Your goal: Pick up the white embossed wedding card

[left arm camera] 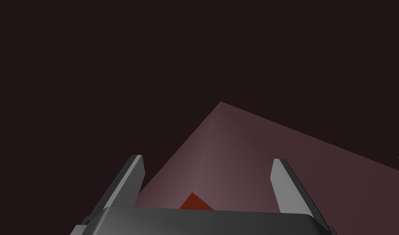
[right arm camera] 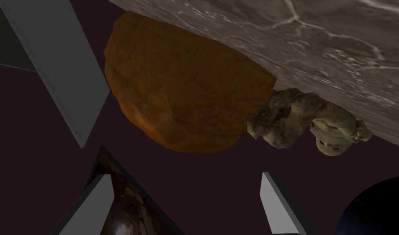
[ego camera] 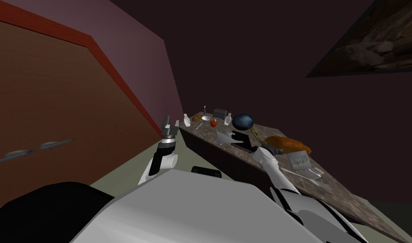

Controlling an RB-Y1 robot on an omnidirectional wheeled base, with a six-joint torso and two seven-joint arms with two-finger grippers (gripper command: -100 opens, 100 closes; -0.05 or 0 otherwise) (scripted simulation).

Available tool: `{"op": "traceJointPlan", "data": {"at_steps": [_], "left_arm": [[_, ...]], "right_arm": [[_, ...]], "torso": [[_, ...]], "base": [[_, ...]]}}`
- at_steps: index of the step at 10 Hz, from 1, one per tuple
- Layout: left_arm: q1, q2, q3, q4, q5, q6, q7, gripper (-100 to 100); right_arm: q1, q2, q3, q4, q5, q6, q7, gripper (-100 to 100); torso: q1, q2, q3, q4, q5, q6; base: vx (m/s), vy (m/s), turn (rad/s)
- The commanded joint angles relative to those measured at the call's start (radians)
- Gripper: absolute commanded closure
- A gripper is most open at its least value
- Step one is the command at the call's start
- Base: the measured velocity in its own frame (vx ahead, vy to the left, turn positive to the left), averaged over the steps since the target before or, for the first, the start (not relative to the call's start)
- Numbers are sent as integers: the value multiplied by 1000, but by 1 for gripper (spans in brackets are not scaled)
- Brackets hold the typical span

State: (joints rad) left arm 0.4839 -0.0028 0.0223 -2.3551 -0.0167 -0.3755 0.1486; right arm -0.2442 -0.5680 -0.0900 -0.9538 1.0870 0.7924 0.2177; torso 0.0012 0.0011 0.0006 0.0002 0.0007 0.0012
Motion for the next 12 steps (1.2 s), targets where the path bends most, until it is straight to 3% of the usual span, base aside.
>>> {"op": "traceJointPlan", "data": {"at_steps": [1,3,6,7,9,12], "left_arm": [[0,0,0,0,0,0,0,0],[0,0,0,0,0,0,0,0],[0,0,0,0,0,0,0,0],[0,0,0,0,0,0,0,0],[0,0,0,0,0,0,0,0],[0,0,0,0,0,0,0,0]], "right_arm": [[-13,-17,-5,50,32,25,8,-100],[-19,-29,-10,94,60,50,19,-100],[-25,-64,-23,219,122,106,44,-100],[-25,-64,-23,220,122,106,44,-100],[-21,-83,-30,277,148,129,55,-100],[-12,-97,-35,319,163,142,62,-100]], "torso": [[0,0,0,0,0,0],[1,0,0,0,0,0],[3,-2,-1,0,1,0],[2,-1,-1,0,0,0],[-1,0,0,0,0,0],[-1,1,0,0,0,0]], "base": [[14,36,85],[15,37,58],[27,64,109],[11,21,5],[6,14,56],[2,5,22]]}}
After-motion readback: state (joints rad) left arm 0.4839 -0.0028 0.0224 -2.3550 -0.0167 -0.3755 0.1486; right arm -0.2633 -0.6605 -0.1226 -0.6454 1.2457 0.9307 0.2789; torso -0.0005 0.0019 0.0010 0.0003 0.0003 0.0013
